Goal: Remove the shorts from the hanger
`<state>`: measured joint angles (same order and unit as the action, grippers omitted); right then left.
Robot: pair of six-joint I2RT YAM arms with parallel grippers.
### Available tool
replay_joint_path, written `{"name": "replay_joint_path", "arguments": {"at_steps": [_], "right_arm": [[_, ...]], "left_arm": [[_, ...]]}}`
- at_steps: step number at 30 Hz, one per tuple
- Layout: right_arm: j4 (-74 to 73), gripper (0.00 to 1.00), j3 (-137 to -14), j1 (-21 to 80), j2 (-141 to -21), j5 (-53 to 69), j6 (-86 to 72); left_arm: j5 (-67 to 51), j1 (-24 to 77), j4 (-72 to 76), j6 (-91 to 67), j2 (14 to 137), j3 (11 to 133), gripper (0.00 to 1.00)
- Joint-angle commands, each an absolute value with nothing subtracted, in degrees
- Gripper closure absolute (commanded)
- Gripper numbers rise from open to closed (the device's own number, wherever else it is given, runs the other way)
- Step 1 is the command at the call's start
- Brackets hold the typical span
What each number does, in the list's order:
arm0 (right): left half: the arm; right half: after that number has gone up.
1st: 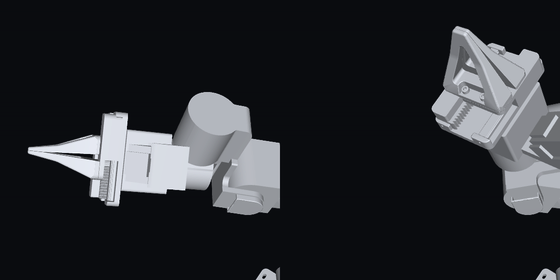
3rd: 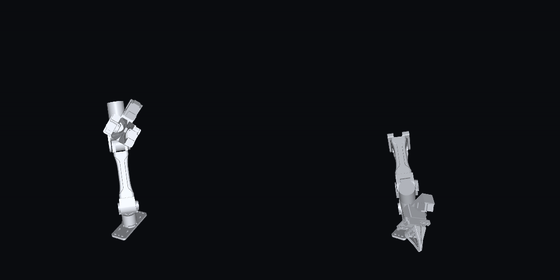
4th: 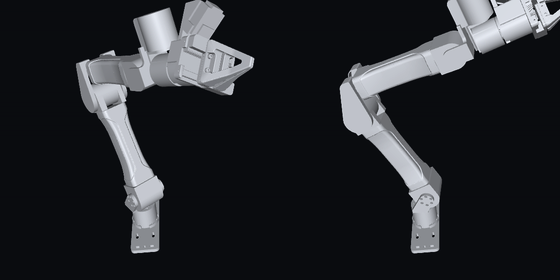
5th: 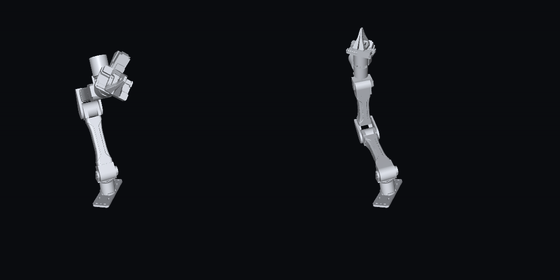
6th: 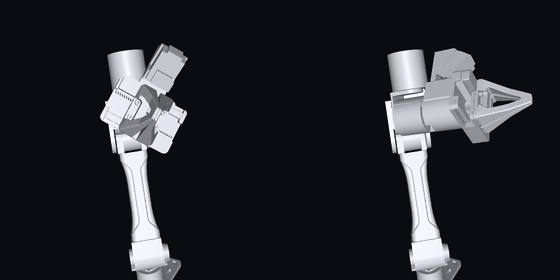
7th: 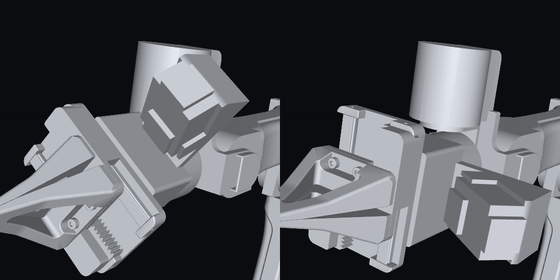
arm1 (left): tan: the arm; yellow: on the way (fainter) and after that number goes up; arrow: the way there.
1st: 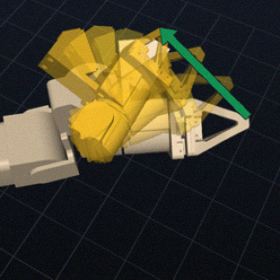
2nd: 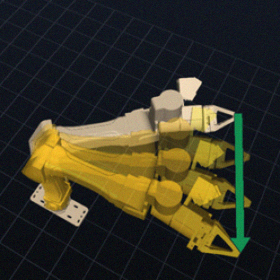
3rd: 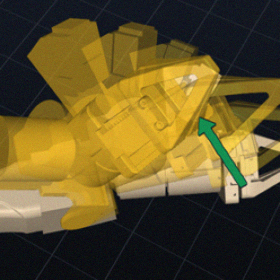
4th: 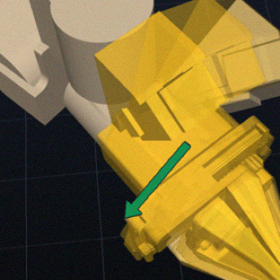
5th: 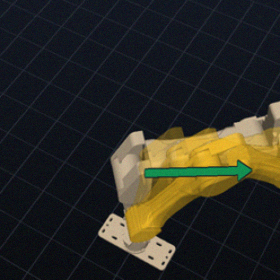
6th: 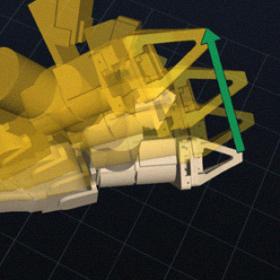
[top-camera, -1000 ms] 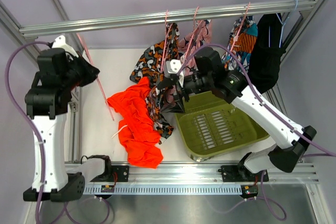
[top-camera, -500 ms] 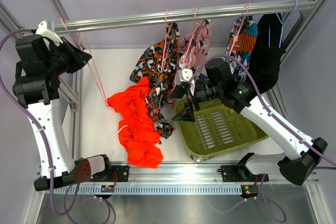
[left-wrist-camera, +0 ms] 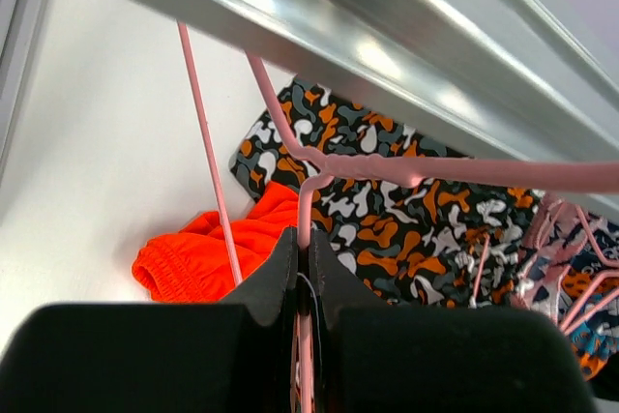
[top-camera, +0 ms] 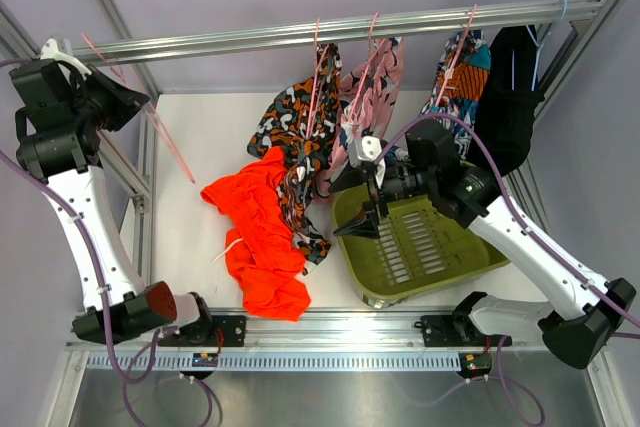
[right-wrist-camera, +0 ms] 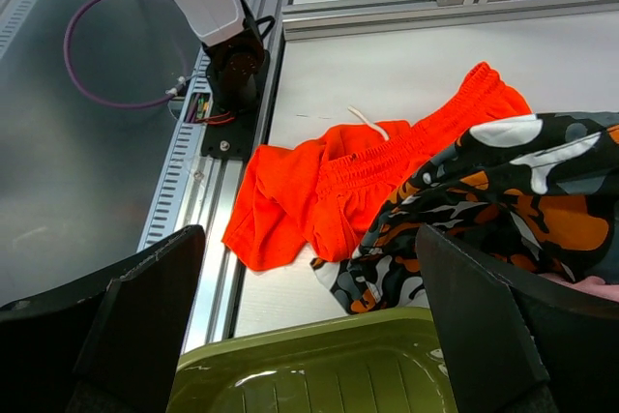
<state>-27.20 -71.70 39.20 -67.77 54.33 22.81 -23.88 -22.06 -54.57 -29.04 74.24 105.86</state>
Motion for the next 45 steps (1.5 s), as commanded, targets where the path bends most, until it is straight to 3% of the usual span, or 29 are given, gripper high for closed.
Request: {"name": "replay_joint_path", "arguments": {"at_steps": [1, 10, 14, 17, 18, 19, 22, 27, 28, 31, 35, 40, 45], "right_arm": [[-24.08, 0.01, -70.49, 38.58, -65.57, 56.25, 21.36], [-24.08, 0.00, -68.82, 37.97, -64.25, 56.07, 21.00], [-24.34, 0.01, -69.34, 37.88, -64.51, 56.60, 21.18], [-25.31, 0.01, -70.22, 37.88, -65.04, 57.65, 21.79], [-25.57, 0.00, -70.40, 37.79, -65.21, 57.83, 21.97], [-25.75, 0.00, -70.57, 37.88, -65.39, 58.18, 22.23], [-27.42, 0.00, -71.63, 37.88, -66.09, 58.80, 23.46], [-34.00, 0.01, -75.66, 38.75, -69.42, 59.59, 29.95], [-36.19, 0.01, -77.07, 39.63, -70.39, 57.76, 32.06], [-43.14, 0.01, -83.65, 46.56, -75.05, 47.08, 40.23], [-42.28, 0.00, -88.75, 56.58, -81.90, 33.25, 39.04], [-34.30, 0.00, -93.25, 66.17, -92.27, 15.07, 30.25], [-30.85, 0.01, -97.90, 71.45, -103.76, 5.55, 21.12]], "left_arm": [[-27.24, -23.73, -49.13, -30.41, 75.85, 106.44, 1.00], [-28.74, -24.52, -46.76, -31.46, 74.72, 99.77, 1.00], [-28.12, -24.61, -45.35, -31.73, 71.20, 91.87, 0.93], [-27.78, -24.61, -44.91, -31.73, 69.62, 90.79, 0.67], [-27.60, -24.52, -45.35, -31.55, 69.35, 91.23, 0.54], [-27.25, -24.52, -45.53, -31.55, 69.08, 91.67, 0.48], [-26.28, -24.35, -45.62, -31.46, 68.21, 93.77, 0.34], [-22.07, -22.94, -47.54, -30.94, 64.62, 96.41, 0.25], [-20.58, -22.42, -48.24, -30.94, 63.73, 96.59, 0.17], [-12.42, -22.06, -52.02, -30.94, 58.74, 95.72, 0.09], [-5.74, -21.97, -53.79, -31.38, 48.45, 88.71, 0.01], [1.56, -22.06, -59.14, -30.41, 37.46, 82.97, 0.01], [2.90, -22.06, -63.09, -28.31, 29.11, 81.47, 0.01]]}}
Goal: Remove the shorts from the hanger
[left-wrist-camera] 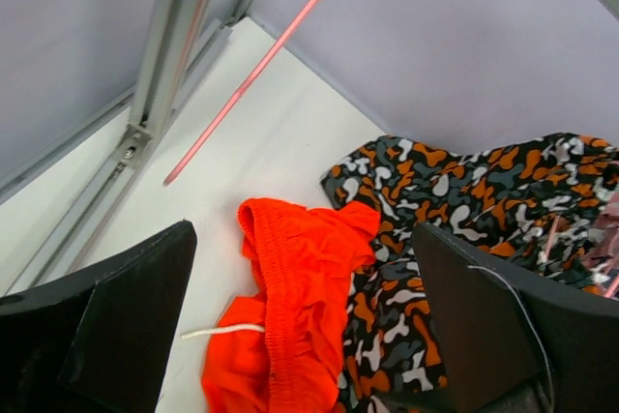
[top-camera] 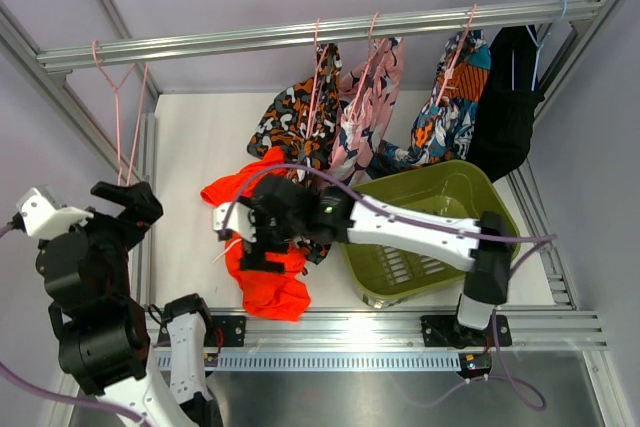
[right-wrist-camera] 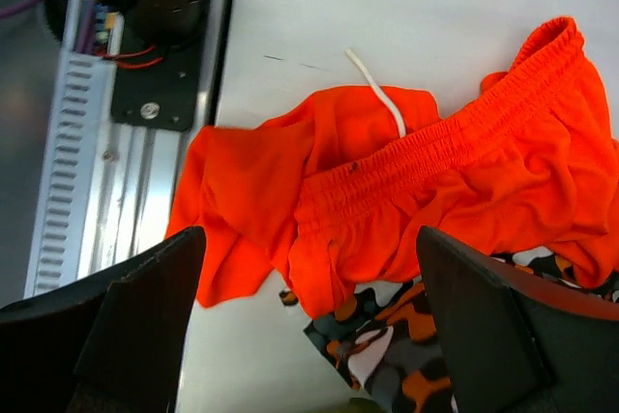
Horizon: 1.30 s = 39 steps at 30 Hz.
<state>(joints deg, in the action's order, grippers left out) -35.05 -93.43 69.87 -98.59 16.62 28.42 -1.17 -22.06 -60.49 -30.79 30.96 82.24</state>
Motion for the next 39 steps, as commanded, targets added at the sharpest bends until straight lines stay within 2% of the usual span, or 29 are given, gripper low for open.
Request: {"name": "replay_joint_path", "arguments": {"at_steps": [1, 6, 9, 23, 27, 28, 30, 31, 32, 34, 39], "right_arm": [[-32.24, 0.00, -101.13, 71.72, -106.06, 3.62, 17.44], [-36.47, 0.01, -108.63, 72.77, -118.28, 0.88, 10.29], [-35.95, 0.00, -108.46, 73.65, -121.62, -3.94, 10.02], [-42.45, 0.01, -105.91, 73.74, -131.38, -8.00, 8.70], [-44.82, 0.26, -107.40, 73.74, -133.59, -0.91, 9.49], [-45.43, 0.44, -107.66, 73.74, -133.51, 0.08, 10.28], [-45.96, 0.64, -108.36, 73.74, -133.16, 3.68, 11.94], [-46.84, 0.85, -108.72, 73.65, -132.81, 4.30, 12.56], [-46.85, 0.92, -108.72, 73.57, -131.06, 5.09, 13.26], [-46.32, 1.00, -107.93, 73.22, -126.07, 8.42, 16.51], [-45.44, 1.00, -109.76, 70.14, -114.10, 21.34, 22.84]], "left_arm": [[3.34, -21.97, -63.71, -27.95, 28.57, 81.91, 0.01], [2.81, -22.06, -65.56, -24.35, 26.46, 83.50, 0.01], [2.64, -21.97, -65.66, -22.51, 25.40, 83.41, 0.01], [3.60, -21.97, -64.51, -19.78, 22.85, 81.30, 0.01], [3.87, -21.97, -64.95, -19.25, 23.11, 82.70, 0.01], [3.87, -21.97, -65.04, -18.99, 23.12, 83.05, 0.01], [4.04, -22.06, -65.13, -18.72, 23.29, 83.49, 0.01], [3.96, -22.06, -65.13, -18.63, 23.29, 83.58, 0.01], [3.78, -21.97, -64.95, -18.72, 23.29, 83.50, 0.01], [2.99, -21.97, -64.52, -18.72, 22.94, 82.89, 0.01], [2.46, -22.06, -62.76, -18.72, 22.24, 82.88, 0.01]]}}
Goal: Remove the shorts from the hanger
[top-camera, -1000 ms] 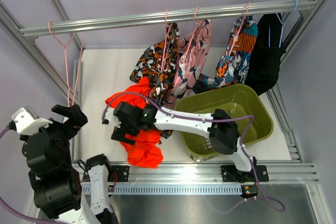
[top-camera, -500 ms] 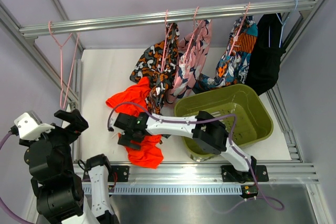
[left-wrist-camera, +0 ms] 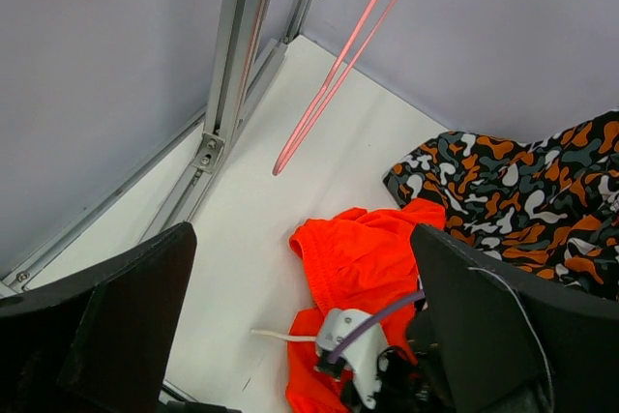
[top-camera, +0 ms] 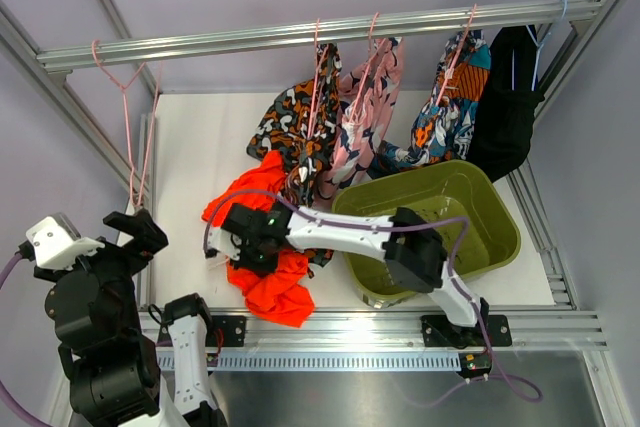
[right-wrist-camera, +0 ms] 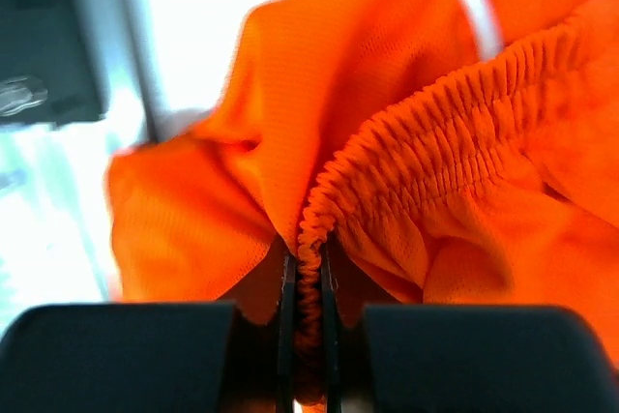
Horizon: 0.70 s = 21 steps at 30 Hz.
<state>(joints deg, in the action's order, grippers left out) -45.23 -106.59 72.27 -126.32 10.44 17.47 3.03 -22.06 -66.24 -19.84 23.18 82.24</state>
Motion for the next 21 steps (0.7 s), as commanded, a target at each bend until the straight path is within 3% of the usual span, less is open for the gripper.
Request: {"name": "replay_joint_path", "arguments": {"at_steps": [1, 11, 16, 21], "right_arm": [[-45.79, 1.00, -110.56, 68.48, -110.86, 23.62, 23.55], [-42.11, 1.00, -114.09, 60.65, -91.86, 42.52, 24.44], [-36.48, 1.00, -115.65, 59.50, -83.95, 40.27, 22.24], [-39.28, 1.00, -127.41, 53.54, -83.50, 35.60, 20.39]], "left_arm": [[2.55, -22.06, -62.41, -18.55, 22.32, 83.66, 0.01], [2.55, -22.06, -60.65, -18.89, 22.85, 84.20, 0.01], [1.06, -22.06, -58.72, -20.91, 22.41, 81.75, 0.01], [-1.66, -21.97, -56.17, -23.20, 20.83, 76.56, 0.01]]}}
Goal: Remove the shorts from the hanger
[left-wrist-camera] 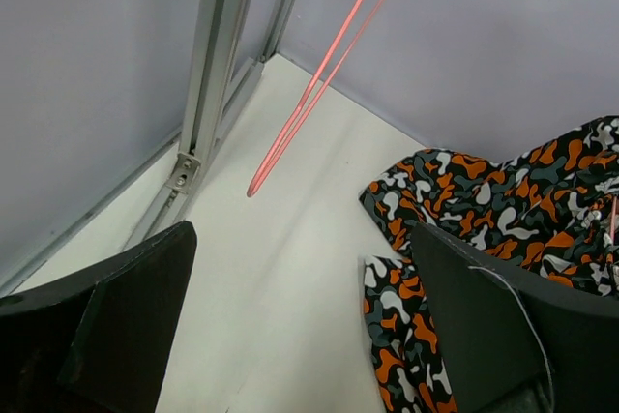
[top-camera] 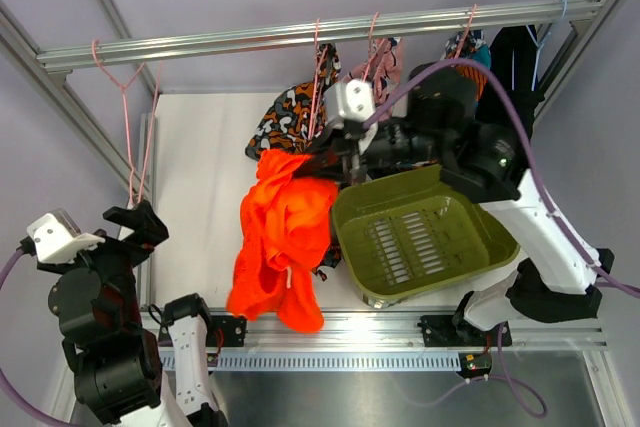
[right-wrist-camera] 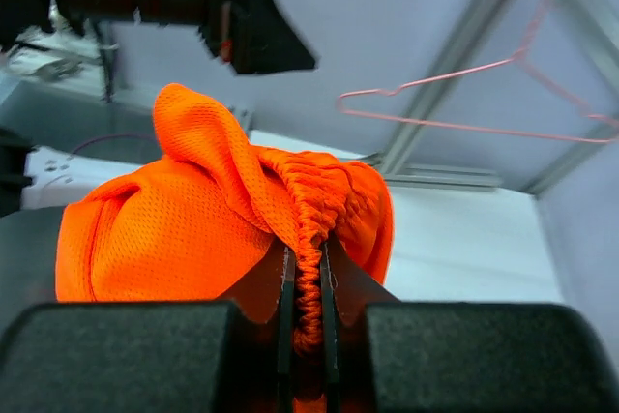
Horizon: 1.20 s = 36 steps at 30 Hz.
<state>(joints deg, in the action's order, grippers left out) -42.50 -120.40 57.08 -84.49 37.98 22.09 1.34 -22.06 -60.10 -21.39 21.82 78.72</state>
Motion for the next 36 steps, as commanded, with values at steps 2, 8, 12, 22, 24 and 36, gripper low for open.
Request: {"name": "replay_joint_path", "arguments": {"at_steps": [2, 8, 12, 22, 24, 36], "right_arm": [[-40.07, 1.00, -129.37, 50.28, -82.45, 34.64, 21.00], [-42.80, 1.00, -132.10, 44.75, -77.26, 28.24, 22.76], [-40.80, 1.00, -124.75, 39.82, -71.47, 23.13, 24.08], [-33.23, 1.00, -104.09, 26.72, -55.66, 12.31, 24.43], [-32.08, 1.00, -97.75, 25.76, -52.32, 9.68, 24.70], [-38.49, 1.00, -66.56, 22.67, -46.23, 18.36, 24.08]], "left_arm": [[-2.02, -21.97, -55.37, -24.25, 20.22, 74.62, 0.01], [-2.46, -22.06, -53.18, -25.40, 20.13, 71.46, 0.01], [-4.30, -21.97, -51.07, -26.01, 19.87, 69.18, 0.01], [-10.28, -21.97, -46.94, -28.04, 20.13, 64.43, 0.01], [-14.90, -22.06, -44.75, -28.21, 20.48, 63.73, 0.01], [-38.57, -21.97, -32.00, -37.52, 23.12, 54.68, 0.03]]}}
